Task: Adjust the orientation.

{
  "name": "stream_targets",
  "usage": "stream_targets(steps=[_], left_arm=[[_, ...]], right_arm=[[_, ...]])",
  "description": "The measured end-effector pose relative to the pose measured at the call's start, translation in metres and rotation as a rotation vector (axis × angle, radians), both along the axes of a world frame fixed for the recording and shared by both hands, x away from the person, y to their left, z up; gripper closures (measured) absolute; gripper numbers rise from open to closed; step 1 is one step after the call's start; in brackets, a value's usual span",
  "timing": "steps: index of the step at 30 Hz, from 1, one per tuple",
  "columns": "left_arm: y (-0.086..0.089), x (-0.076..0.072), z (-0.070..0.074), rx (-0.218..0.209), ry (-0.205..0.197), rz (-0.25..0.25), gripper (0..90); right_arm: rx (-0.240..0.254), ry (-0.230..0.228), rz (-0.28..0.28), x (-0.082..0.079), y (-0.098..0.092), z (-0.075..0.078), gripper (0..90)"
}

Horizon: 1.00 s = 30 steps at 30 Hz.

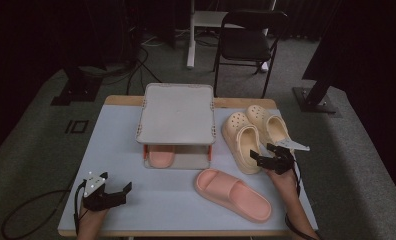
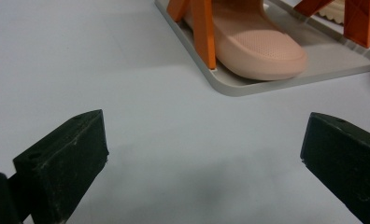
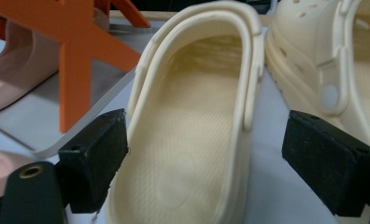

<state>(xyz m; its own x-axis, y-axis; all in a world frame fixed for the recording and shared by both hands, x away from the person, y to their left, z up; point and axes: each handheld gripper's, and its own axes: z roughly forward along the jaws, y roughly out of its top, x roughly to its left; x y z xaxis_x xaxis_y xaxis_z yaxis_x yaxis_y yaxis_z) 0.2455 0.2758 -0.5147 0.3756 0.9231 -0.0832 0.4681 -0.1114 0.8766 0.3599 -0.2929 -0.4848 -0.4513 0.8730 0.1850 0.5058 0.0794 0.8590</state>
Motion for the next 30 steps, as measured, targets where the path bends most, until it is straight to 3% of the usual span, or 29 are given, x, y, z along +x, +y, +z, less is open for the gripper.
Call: stream_targets(steps=[10,13,24,30], left_arm=[[0.0,0.0,0.0,-0.007,-0.001,0.003,0.8],[-0.001,-0.001,0.0,-0.004,0.001,-0.001,0.8],[-0.003,-0.001,-0.001,0.0,-0.002,-0.004,0.8],[-0.002,-0.001,-0.001,-0.003,-0.002,-0.003,0.8]], right_arm=[[0.008,0.02,-0.008,0.025,-0.002,0.004,34.9],[0.004,0.028,-0.012,0.03,0.0,0.004,35.9],[-0.073,0.054,-0.028,0.054,0.014,0.003,44.4],[-0.108,0.071,-0.064,0.06,0.018,0.002,54.2]])
